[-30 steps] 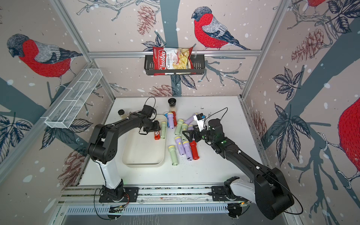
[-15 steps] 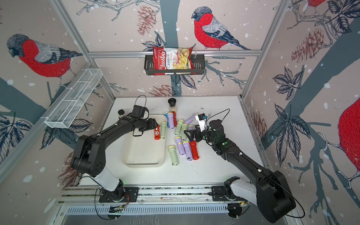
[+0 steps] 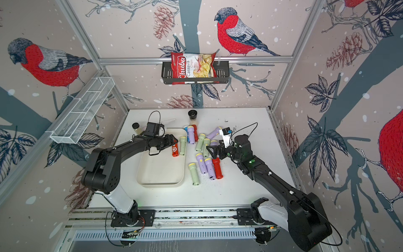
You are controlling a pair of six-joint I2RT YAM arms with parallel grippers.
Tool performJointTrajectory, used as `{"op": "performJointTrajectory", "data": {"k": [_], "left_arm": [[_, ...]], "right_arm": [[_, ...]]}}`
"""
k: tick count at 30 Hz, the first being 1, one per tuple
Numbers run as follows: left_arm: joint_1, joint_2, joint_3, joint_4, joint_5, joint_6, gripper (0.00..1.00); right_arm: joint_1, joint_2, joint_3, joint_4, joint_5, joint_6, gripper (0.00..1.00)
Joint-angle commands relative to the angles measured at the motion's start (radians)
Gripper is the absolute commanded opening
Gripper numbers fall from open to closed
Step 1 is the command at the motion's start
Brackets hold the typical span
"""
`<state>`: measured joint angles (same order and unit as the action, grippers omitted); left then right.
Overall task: Put the flashlights into the storage boxes
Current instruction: Place the flashlight at the storage box.
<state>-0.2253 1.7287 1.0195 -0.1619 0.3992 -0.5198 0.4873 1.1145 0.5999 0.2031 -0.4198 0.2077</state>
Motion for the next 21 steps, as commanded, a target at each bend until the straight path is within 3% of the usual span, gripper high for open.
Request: {"op": "performJointTrajectory", "data": {"k": [1,21], "left_arm": [[0.002,0.025,0.011,0.042,0.025,0.018,0.72],[-0.020,0.091,0.067,0.114,0.111,0.004,0.71]], "right_arm": [[0.001,-0.009,-0.002,0.005,0.015,0.004,1.00],[0.006,-0.025,0.002,-0.007,0.035,0.006,1.00]]}}
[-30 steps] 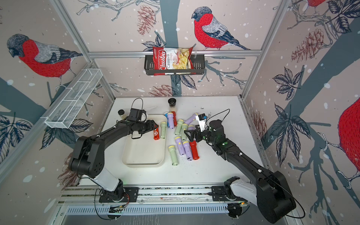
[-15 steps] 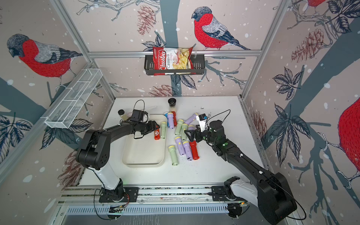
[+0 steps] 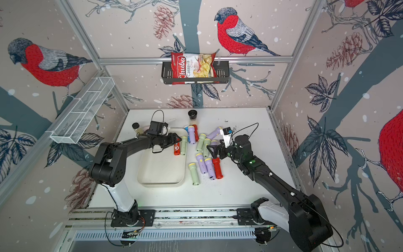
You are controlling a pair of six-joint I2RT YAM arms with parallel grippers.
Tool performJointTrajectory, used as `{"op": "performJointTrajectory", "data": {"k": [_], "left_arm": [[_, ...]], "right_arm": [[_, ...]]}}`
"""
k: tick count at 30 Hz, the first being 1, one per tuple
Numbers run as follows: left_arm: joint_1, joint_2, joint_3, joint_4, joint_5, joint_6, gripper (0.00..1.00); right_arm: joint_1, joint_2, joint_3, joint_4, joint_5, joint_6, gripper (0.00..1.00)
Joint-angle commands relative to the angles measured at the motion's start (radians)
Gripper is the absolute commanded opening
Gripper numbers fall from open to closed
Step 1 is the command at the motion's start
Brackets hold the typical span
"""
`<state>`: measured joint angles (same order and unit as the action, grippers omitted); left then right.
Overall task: Put the flashlights into the storage boxes
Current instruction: Place the flashlight at the storage box, then pick up the flashlight from the center of the board.
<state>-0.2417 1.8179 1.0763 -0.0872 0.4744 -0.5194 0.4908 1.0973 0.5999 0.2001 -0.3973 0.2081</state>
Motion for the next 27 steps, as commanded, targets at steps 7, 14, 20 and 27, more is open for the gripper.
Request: {"op": "performJointTrajectory", "data": {"k": [7,14,20,27], "left_arm": [[-0.005,-0.032,0.025,-0.034,-0.045,0.049,0.72],[-0.005,-0.129,0.005,-0.070,-0.117,0.069,0.72],[-0.016,-0.233,-0.024,-0.100,-0.172,0.101,0.72],[-0.070,-0.356,-0.073,-0.096,-0.248,0.139,0.71]], "right_arm": [[0.006,-0.011,0.000,-0.012,0.026,0.010,1.00],[0.007,-0.001,0.001,-0.019,0.044,0.025,1.00],[0.006,0.023,0.016,-0.062,0.103,0.065,1.00],[-0.040,0.083,0.067,-0.216,0.179,0.193,1.00]]}}
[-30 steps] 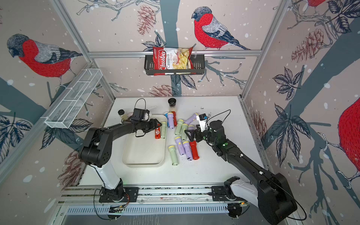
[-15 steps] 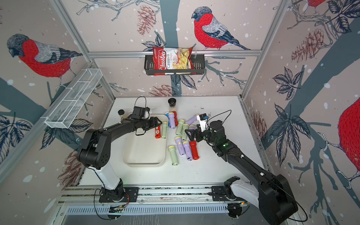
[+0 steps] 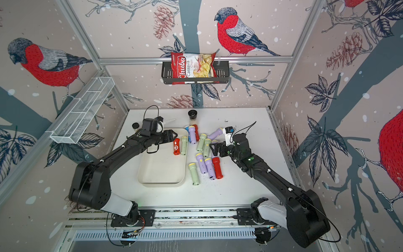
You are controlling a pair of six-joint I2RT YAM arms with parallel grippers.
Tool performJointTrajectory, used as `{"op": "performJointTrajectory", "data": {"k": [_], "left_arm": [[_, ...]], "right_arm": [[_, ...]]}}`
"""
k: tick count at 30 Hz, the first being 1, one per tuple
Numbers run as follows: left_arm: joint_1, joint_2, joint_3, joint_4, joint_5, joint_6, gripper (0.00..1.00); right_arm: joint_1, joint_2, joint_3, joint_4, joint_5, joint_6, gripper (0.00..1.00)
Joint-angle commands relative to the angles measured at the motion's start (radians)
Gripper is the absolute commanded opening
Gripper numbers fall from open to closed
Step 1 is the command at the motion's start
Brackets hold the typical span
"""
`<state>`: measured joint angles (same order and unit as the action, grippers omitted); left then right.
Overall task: Put the flashlights into the storage boxes
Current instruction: Pick up the flashlight from the center of the board.
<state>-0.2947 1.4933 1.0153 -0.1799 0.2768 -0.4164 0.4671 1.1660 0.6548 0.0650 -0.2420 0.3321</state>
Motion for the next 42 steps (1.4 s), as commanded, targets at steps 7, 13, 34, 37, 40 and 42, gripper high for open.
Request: {"op": "performJointTrajectory", "data": {"k": [7,13,34,37,40,42], "left_arm": [[-0.054,-0.074,-0.055,0.042,-0.067,0.030,0.70],[-0.056,-0.073,-0.058,0.040,-0.065,0.021,0.69],[-0.061,-0.073,-0.062,0.047,-0.060,0.010,0.69],[-0.061,-0.067,-0.063,0.045,-0.062,0.009,0.69],[-0.062,-0.067,-0.062,0.045,-0.064,0.008,0.69],[-0.063,-0.068,-0.061,0.046,-0.065,0.008,0.69]], "right_arm": [[-0.071,0.082,-0.011,-0.218,0.015,0.110,0.99],[-0.017,0.157,0.019,-0.376,0.025,0.102,0.94],[0.135,0.242,0.022,-0.518,0.055,0.110,0.59],[0.142,0.248,0.026,-0.544,0.079,0.113,0.59],[0.149,0.265,0.038,-0.567,0.117,0.119,0.56],[0.155,0.275,0.047,-0.572,0.134,0.120,0.55]]}}
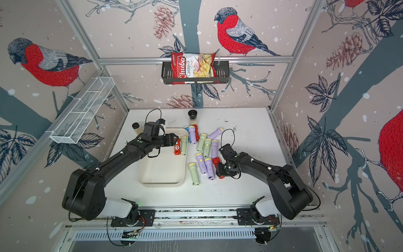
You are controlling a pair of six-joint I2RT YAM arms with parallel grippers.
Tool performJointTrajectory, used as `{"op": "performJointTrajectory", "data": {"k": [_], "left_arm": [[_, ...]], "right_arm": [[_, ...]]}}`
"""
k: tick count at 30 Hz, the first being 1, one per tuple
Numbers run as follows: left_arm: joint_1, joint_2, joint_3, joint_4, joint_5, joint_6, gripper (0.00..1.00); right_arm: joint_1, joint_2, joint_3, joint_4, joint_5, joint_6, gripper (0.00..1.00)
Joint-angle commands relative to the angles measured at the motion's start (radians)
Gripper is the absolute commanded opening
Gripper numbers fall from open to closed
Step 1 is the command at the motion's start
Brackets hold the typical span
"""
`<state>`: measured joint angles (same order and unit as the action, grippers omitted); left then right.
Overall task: Put the flashlights into the storage boxes
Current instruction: Pick up the flashlight from the center of the board.
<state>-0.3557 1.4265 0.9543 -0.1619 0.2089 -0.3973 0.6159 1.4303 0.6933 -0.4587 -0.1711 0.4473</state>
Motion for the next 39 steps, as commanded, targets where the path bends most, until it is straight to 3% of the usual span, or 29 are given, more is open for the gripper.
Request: {"op": "performJointTrajectory", "data": {"k": [1,14,26,39], "left_arm": [[-0.002,-0.002,0.000,0.026,0.004,-0.012,0.69],[-0.002,-0.007,0.006,0.023,0.000,-0.010,0.69],[-0.006,-0.027,0.004,0.040,0.020,-0.020,0.68],[-0.021,-0.064,-0.083,0.227,0.177,-0.087,0.67]], "right_arm": [[0.011,0.017,0.012,-0.048,0.069,0.005,0.54],[0.044,0.041,0.032,-0.064,0.133,-0.005,0.40],[0.015,-0.164,-0.072,0.119,0.099,0.071,0.31],[-0.008,-0.434,-0.244,0.496,0.008,0.174,0.32]]}}
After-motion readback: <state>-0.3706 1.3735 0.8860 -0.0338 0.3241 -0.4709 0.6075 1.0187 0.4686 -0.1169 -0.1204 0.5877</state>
